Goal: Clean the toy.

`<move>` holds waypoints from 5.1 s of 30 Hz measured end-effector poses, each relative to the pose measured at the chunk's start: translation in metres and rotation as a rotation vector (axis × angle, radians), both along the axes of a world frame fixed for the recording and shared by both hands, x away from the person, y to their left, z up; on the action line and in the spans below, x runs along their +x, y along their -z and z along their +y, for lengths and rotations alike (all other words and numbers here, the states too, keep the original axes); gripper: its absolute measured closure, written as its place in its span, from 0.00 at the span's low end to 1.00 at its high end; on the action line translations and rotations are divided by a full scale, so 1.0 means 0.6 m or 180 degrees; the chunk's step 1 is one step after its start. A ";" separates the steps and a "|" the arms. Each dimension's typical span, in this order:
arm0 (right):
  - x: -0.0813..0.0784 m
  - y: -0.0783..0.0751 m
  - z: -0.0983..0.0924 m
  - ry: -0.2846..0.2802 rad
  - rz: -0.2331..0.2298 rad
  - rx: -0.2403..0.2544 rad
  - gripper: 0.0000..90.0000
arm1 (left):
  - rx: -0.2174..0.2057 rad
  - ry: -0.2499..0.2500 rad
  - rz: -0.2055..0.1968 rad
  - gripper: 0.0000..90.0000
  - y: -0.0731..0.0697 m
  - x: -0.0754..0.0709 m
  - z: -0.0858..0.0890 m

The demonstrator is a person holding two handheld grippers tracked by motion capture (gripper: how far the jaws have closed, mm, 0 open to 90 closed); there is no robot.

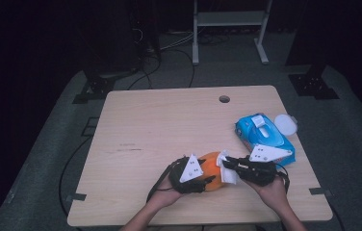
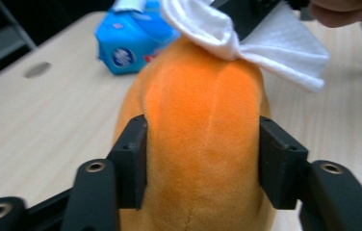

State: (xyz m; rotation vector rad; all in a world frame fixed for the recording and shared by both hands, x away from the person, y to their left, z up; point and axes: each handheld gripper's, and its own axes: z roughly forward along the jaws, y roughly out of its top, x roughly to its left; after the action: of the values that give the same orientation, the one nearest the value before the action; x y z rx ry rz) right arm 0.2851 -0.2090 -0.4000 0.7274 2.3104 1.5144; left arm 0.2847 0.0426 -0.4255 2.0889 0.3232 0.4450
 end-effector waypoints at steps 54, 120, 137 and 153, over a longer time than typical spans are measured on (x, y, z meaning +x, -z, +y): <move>-0.036 0.043 -0.030 -0.0503 0.0276 -0.0248 0.90 | 0.0318 0.0745 0.0498 0.14 -0.007 0.020 -0.029; -0.028 0.092 -0.166 0.0406 0.0447 -0.0025 0.35 | -0.0049 0.0305 0.0797 0.56 -0.023 0.066 -0.012; -0.012 0.083 -0.158 0.0435 0.0402 0.0055 0.32 | -0.0037 -0.0247 0.0472 0.54 -0.054 0.154 0.038; -0.009 0.085 -0.160 0.0453 0.0389 0.0025 0.31 | 0.0036 -0.0392 0.0701 0.23 -0.035 0.168 0.056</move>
State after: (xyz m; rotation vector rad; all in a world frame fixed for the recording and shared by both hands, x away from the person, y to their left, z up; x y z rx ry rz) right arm 0.2799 -0.3048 -0.4512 0.9896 2.2846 1.4540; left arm 0.3856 0.0761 -0.4045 2.1404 0.5820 0.2890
